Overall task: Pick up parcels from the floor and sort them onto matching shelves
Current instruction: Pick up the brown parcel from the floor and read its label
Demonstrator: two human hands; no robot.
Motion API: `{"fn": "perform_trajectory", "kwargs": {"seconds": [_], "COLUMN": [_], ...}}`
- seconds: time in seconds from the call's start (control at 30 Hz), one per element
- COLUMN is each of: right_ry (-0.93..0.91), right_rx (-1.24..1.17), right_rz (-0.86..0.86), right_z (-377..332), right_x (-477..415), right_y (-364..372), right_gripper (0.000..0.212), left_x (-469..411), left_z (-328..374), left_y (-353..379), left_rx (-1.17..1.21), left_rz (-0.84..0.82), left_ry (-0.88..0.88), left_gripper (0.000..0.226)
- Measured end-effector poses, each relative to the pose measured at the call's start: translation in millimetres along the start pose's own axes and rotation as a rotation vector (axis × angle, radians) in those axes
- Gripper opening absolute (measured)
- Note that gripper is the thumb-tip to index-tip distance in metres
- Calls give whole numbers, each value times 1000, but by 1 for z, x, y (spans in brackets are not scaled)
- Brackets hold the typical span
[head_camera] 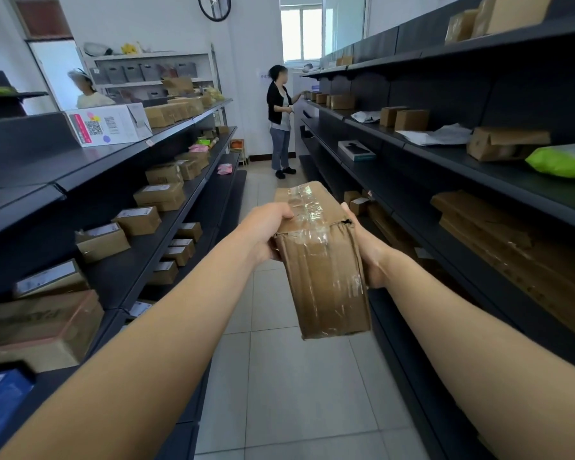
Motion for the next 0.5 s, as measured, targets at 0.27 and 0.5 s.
{"fn": "perform_trajectory", "kwargs": {"seconds": [0.27,0.5], "right_ry": [20,154], "right_rx": [-9,197], "right_rz": [95,54], "right_z": [9,-2], "right_x": [-2,12], "right_y": [-2,3], "right_gripper": [93,111], "left_x": [-1,-3], "left_z": [-12,-24], "left_y": [-1,-4], "left_rx": [49,143], "left_rz": [8,23], "left_ry": [-36,-69], "left_gripper": [10,11]}}
Point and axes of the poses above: each hand's wrist, its own x-axis away from the middle knuckle, its own y-axis out of the palm, z = x × y, the point moved 4 cm from there along -x, towards the middle knuckle, and after that the axes turned 8 degrees about -y, right-handed, at the moved point
